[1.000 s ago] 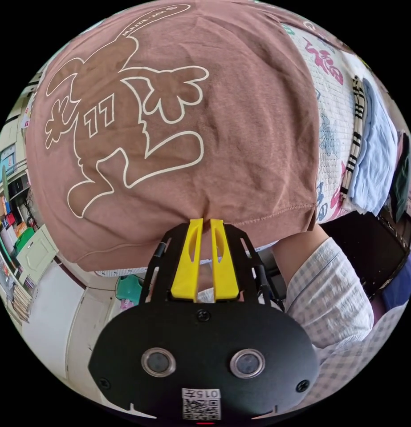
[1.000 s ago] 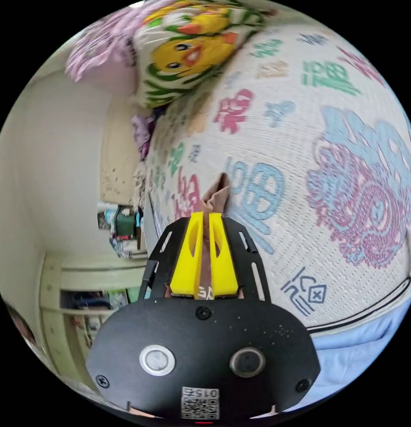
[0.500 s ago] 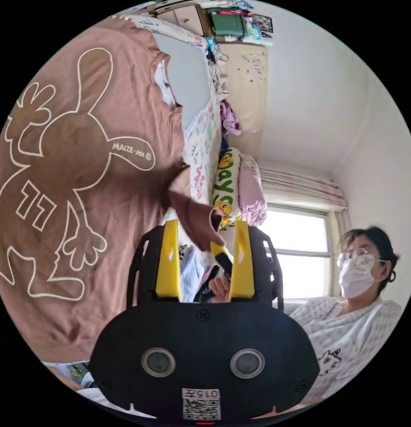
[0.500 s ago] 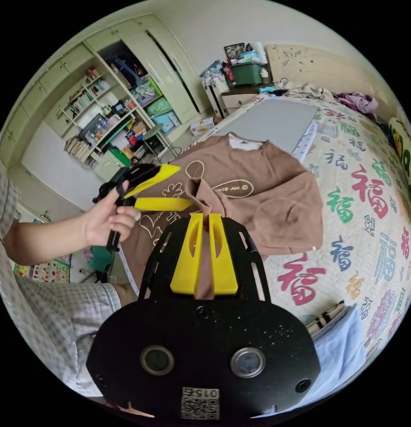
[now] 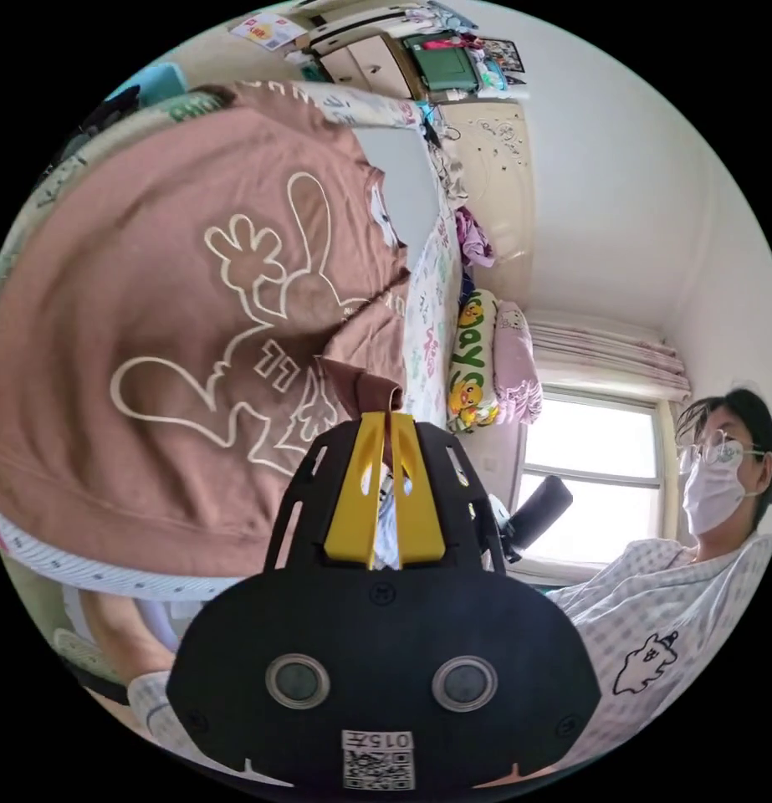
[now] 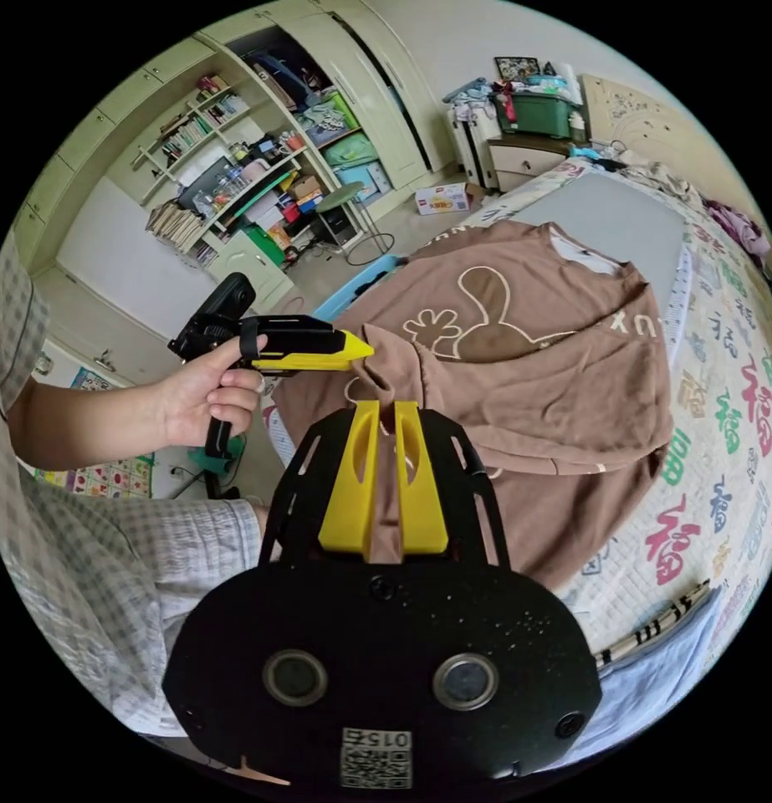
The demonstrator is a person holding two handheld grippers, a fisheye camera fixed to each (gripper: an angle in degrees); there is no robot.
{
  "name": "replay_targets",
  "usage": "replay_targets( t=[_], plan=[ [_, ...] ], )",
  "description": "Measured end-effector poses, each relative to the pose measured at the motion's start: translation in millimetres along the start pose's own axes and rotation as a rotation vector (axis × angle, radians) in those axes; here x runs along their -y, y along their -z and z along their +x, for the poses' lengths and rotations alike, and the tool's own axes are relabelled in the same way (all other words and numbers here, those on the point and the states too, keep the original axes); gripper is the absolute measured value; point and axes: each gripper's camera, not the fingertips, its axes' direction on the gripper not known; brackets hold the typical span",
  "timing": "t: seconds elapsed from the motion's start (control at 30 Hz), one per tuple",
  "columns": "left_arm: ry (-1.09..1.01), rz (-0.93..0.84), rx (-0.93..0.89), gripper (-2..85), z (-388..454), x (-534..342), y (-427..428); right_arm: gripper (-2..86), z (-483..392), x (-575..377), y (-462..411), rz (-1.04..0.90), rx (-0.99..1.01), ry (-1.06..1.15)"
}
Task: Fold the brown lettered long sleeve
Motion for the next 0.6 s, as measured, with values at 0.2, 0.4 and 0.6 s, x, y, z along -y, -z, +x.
replay_targets(
  t=[0.2, 0.4, 0.6],
  plan=[
    [-0.004, -0.087, 0.203, -0.4, -45.7, 24.5, 30.4, 4.4, -26.0, 9.7, -5.5, -0.066, 0.075, -0.106],
    [0.046, -0.196, 0.364, 1.4, -77.2, 62.4, 38.1, 5.6, 22.6, -29.0, 51.6, -0.054, -0.013, -0.358],
    [-0.126, -0.149, 0.406, 6.2, -20.8, 160.2, 35.8, 8.3, 122.1, -111.2, 118.1, 0.164, 0.082, -0.782]
  ],
)
